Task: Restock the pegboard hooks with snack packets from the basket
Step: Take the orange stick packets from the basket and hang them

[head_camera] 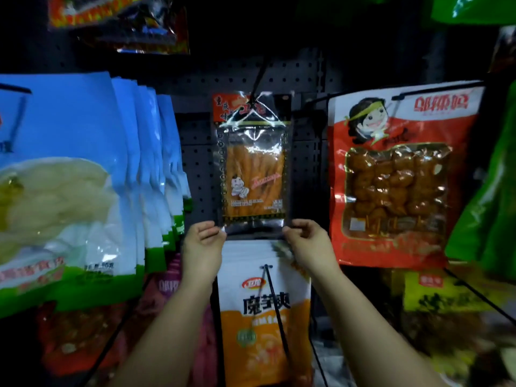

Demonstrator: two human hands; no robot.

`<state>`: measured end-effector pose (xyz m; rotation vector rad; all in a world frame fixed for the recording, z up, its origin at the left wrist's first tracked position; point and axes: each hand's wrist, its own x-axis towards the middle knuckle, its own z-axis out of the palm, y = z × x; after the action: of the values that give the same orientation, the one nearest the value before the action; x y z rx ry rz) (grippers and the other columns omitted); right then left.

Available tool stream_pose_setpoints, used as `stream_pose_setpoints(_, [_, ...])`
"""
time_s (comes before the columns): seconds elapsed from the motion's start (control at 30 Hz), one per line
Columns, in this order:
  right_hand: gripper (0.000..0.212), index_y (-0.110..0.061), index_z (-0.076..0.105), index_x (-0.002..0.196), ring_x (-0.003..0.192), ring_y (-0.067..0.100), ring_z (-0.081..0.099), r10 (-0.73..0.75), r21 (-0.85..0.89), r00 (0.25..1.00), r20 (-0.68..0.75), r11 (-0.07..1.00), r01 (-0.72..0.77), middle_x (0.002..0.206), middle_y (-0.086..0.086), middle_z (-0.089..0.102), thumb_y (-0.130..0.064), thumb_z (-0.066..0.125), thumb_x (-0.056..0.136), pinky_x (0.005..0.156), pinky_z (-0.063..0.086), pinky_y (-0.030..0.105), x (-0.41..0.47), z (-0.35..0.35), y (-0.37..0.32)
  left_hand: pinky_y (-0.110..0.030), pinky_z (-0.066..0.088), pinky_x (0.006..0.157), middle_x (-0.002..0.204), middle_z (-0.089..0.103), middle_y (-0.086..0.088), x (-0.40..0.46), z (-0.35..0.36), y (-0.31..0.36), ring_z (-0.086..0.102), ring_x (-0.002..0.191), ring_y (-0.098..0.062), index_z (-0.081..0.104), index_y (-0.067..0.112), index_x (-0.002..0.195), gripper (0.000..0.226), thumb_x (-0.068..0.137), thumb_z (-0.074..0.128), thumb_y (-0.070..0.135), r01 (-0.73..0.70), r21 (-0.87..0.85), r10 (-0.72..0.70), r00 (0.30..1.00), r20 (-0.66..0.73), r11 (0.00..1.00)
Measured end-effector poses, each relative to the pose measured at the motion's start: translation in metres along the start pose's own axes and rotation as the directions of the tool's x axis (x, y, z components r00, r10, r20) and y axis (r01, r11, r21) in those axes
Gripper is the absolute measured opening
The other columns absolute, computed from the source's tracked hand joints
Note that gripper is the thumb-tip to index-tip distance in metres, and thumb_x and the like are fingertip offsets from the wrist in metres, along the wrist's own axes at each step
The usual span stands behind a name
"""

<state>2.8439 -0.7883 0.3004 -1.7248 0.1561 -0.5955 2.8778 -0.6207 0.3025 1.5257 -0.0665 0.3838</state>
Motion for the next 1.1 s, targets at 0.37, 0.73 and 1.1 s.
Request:
stream_pose_setpoints(0.37, [0.004,-0.029,0.068,0.087,0.071,0.007,0.063,-0.059,0.044,0.992,-0.110,0.997,0.064,0.079,0.004,0.069,-0.028,0.064,0.087,0.063,0.049,0.016,-0.223,-0.066,0.014,-0.008,0.046,0.058,0.072,0.068,0.012,-0.173,-0.078,-0.012,0.062,0.062,0.003,0.065,0.033,0.080,0.027,0.090,0.059,0.009,-0.147,-0.119,0.184,0.895,0.407,0.982])
stream_pose_setpoints(0.73, [0.016,-0.009,0.064,0.081,0.056,-0.003,0.058,0.589,-0.049,0.736,-0.335,0.769,-0.638,0.070,-0.001,0.065,0.001,0.057,0.091,0.062,0.047,0.015,-0.468,-0.175,0.200,-0.007,0.045,0.057,0.067,0.064,0.004,-0.387,-0.035,-0.193,0.058,0.054,0.004,0.060,0.018,0.080,0.024,0.088,0.056,-0.004,0.290,0.283,-0.395,0.479,0.784,0.914])
stream_pose_setpoints(1.1, [0.012,-0.003,0.066,0.084,0.083,0.037,0.066,0.843,-0.215,0.389,-0.371,0.330,-0.919,0.087,0.025,0.069,-0.012,0.059,0.088,0.081,0.051,0.052,-0.601,-0.272,0.561,-0.005,0.042,0.051,0.068,0.057,0.000,-0.590,0.057,-0.555,0.056,0.047,0.003,0.057,0.009,0.085,0.020,0.087,0.053,-0.011,0.255,0.689,-0.734,0.203,0.648,0.678])
